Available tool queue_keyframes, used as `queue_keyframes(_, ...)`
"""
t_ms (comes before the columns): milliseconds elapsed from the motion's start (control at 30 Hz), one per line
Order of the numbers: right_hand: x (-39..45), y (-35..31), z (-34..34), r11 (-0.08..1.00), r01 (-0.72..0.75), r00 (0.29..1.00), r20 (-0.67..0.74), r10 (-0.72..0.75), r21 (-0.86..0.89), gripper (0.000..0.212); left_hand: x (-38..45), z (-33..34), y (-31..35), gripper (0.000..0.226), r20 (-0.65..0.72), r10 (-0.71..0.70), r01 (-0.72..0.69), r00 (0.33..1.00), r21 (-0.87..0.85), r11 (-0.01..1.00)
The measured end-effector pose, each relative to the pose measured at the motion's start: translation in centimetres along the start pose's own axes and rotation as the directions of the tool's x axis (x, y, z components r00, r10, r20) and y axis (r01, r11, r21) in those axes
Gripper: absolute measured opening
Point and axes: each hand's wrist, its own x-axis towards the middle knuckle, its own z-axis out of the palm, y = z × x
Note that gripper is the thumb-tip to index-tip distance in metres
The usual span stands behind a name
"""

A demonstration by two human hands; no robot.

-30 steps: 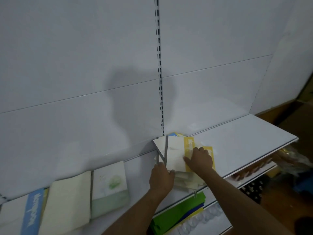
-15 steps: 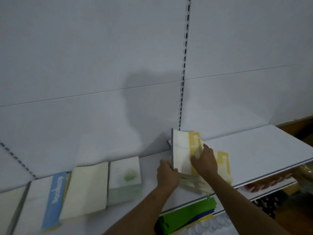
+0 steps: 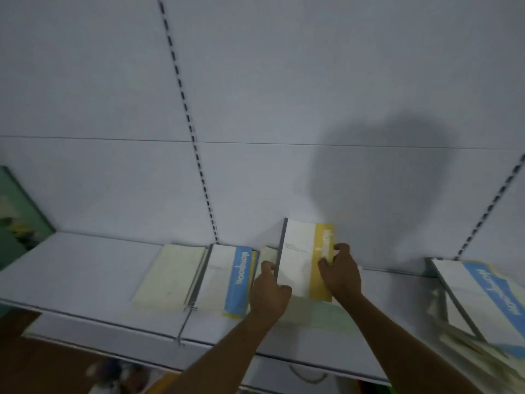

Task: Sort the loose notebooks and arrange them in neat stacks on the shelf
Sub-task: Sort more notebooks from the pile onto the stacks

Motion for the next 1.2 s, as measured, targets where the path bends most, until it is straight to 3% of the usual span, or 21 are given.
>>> queue_keyframes(300,-2.2,-8.6,13.0,0.992,0.097,0.961,0.265,-0.073,-0.080,0.035,2.9,-9.8,-10.3,0.042,-0.164,-0.143,0.146,0.976,0.005,0.989)
queue_keyframes(567,-3.1,-9.7,18.9,0.940,0.077,0.923,0.380,0.058,-0.331,0.027,5.0,-12.1,-15.7,0.053,-0.058,-0.180,0.188,0.982,0.185,0.965)
queue_keyframes(833,-3.3,-10.1,19.4,0.887,0.131,0.926,0.373,0.049,-0.442,0.033,5.2,-11.5,-16.5,0.048,-0.069,-0.191,0.203,0.979,0.310,0.929)
queue_keyframes(967,-2.8,-9.5,16.9,0.870,0.238,0.947,0.301,-0.110,-0.432,0.033,5.3,-10.7,-14.7,0.045,-0.186,-0.131,0.191,0.974,0.357,0.914)
queue_keyframes(1067,-1.4,-7.9,12.9,0.869,0.268,0.960,0.186,-0.208,-0.416,0.033,5.3,-8.8,-11.3,0.041,-0.212,-0.027,0.094,0.977,0.309,0.946)
queue_keyframes(1200,1.0,-4.2,5.7,0.879,0.194,0.980,0.051,-0.191,-0.436,0.027,4.7,-4.2,-4.8,0.029,-0.110,0.085,-0.051,0.990,0.277,0.959)
